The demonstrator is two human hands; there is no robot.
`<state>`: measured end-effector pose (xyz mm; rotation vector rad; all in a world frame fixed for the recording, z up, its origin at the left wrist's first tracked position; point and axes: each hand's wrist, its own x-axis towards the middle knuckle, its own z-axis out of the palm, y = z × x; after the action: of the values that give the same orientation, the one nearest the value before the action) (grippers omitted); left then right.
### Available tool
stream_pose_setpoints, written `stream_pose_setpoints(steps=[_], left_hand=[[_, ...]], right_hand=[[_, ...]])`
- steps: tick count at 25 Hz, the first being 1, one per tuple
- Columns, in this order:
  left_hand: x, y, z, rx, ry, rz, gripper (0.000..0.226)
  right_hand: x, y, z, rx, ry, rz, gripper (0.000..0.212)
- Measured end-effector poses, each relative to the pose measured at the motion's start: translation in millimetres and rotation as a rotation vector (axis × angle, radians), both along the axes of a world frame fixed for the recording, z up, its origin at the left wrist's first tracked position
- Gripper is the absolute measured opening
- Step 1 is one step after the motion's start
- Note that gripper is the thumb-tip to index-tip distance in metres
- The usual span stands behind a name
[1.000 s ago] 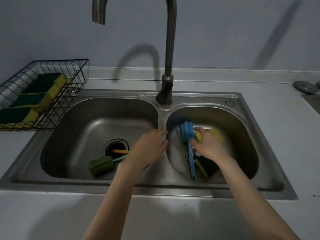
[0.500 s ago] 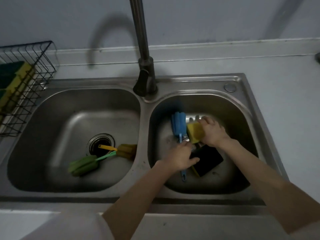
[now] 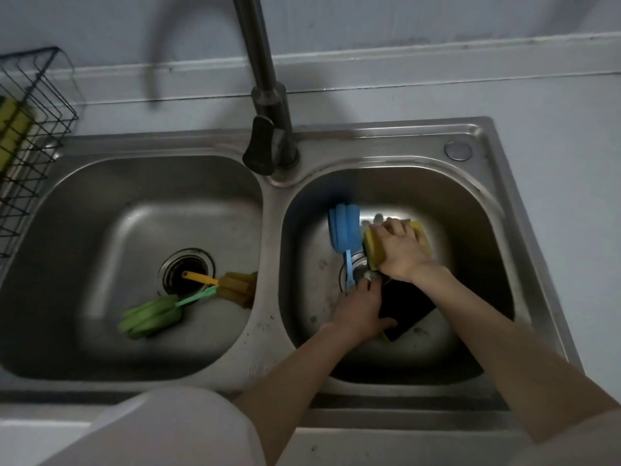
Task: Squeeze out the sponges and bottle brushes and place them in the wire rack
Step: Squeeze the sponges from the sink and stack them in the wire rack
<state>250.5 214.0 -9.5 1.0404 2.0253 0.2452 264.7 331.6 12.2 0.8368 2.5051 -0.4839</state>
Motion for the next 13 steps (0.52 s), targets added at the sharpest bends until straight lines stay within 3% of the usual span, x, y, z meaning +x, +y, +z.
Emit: stream_pose_setpoints(steps=[6, 13], left_hand=[[-11, -5, 10, 0.028, 0.001, 0.122, 0.064], [-36, -27, 50, 0.241, -0.123, 0.254, 0.052]], right_hand=[[2, -6, 16, -0.005, 0.087, -0.137, 0.087], [7, -10, 62, -0.014, 0.429, -0.242, 0.078]])
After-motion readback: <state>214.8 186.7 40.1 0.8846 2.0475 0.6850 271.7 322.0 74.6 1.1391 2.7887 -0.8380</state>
